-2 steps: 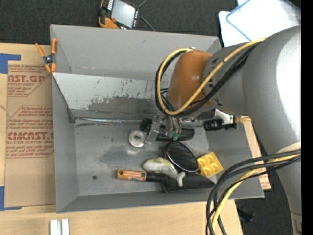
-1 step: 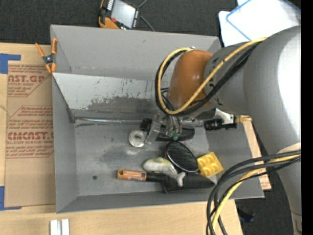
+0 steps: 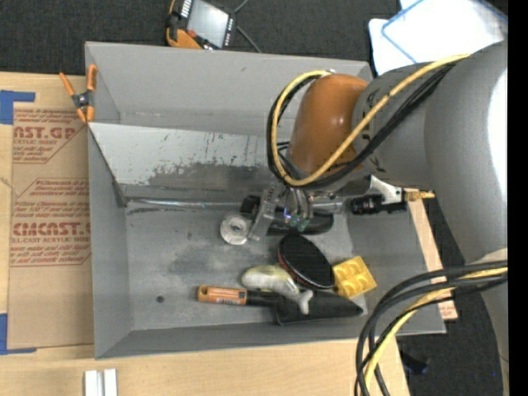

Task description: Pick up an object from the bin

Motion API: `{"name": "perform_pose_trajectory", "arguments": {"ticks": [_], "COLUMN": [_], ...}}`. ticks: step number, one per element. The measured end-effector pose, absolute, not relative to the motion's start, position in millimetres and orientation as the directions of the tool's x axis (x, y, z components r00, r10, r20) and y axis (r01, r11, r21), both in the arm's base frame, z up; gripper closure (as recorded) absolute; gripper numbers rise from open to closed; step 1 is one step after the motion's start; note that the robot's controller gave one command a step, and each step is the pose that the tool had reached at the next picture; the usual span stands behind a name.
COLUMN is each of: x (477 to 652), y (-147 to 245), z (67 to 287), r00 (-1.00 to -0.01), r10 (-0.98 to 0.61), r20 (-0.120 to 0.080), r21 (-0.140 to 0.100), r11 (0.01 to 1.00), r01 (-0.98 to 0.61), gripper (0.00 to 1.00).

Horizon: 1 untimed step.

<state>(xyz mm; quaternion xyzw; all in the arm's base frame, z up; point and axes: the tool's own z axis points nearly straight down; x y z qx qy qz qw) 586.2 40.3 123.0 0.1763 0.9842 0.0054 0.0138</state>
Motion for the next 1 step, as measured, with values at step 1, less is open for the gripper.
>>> {"name": "perform_pose_trajectory", "arguments": {"ticks": [1], "x": [588.7], "y": [40.6], "z": [150.6], "r00": [-0.937], "r10": [0.347], "r20": [-0.034], "r21": [0.019], "r11": [0.938], "r01": [0.347], "gripper": [1.0]}}
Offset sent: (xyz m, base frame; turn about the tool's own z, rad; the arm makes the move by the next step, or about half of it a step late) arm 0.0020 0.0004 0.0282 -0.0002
